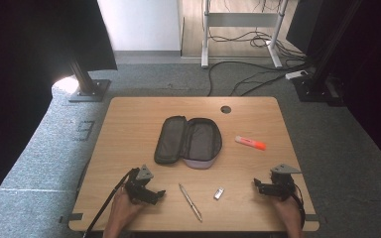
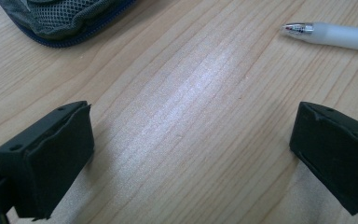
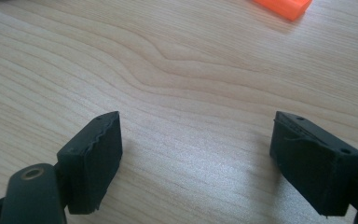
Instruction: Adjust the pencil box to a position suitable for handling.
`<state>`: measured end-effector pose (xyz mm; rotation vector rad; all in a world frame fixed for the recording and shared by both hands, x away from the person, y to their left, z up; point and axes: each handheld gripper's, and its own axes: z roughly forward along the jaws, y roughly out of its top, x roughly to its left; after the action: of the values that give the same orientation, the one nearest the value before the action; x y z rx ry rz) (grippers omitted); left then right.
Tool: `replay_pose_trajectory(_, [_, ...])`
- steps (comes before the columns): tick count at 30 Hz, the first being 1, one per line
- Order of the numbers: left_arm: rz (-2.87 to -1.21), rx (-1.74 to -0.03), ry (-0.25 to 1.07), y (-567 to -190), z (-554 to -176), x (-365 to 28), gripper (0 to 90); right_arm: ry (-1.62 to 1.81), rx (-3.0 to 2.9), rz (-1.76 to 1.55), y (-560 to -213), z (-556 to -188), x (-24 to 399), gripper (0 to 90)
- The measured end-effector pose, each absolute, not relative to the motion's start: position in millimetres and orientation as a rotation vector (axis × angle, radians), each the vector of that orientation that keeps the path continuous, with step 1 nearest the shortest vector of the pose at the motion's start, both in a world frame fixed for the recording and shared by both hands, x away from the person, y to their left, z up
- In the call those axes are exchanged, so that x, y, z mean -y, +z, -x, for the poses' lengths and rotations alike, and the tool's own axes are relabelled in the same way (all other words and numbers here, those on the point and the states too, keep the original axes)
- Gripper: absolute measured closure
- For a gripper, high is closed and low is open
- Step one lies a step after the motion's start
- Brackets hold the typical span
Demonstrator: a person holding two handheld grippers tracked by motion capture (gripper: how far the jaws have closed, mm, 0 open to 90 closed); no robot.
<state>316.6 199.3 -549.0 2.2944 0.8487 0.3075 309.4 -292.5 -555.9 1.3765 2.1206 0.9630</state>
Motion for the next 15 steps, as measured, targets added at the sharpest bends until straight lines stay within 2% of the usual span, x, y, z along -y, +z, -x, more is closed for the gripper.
replay_pose_trajectory(15, [-2.280, -0.887, 0.323, -548.9, -315.2, -198.6, 0.5, 0.964, -2.124, -1.372, -556.1, -309.6, 292.3, 15.7])
